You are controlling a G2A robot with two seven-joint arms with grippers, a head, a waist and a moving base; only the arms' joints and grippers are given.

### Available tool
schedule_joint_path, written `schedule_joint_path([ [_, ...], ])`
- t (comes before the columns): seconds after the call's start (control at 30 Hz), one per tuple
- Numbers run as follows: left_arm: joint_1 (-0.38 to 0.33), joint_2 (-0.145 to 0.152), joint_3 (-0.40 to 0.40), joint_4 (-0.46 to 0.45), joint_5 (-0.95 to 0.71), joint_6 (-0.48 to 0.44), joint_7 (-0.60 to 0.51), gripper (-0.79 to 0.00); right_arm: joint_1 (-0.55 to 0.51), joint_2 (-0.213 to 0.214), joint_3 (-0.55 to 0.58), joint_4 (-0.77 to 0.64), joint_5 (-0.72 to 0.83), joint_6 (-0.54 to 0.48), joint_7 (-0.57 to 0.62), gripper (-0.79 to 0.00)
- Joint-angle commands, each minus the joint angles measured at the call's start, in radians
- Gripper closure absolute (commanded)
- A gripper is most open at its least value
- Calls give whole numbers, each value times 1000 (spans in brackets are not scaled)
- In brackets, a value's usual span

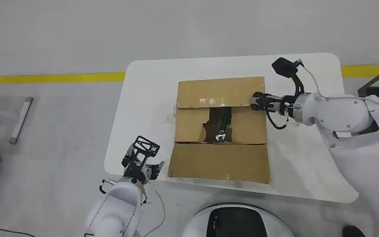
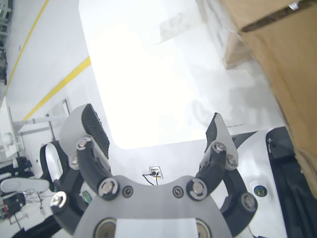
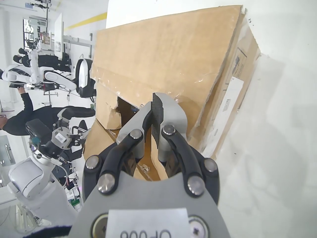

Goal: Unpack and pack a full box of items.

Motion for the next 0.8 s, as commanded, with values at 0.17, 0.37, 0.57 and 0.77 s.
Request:
schedule_joint_path([
  [0.17,13,14,28,-21,-61,-59,15,-785,-8,5,8,-16,6,-2,-4,0],
  [0.37,-28,19,73,-4,-51,54,39,-785,-40,16,52,-100,-25,-11,-40,0],
  [0.57,-78,22,118,17,-61,152,35,-785,-106,29,139,-223,-55,-8,-79,0],
  [0.77,-125,21,169,33,-61,273,28,-785,-214,49,225,-330,-251,-24,-113,0],
])
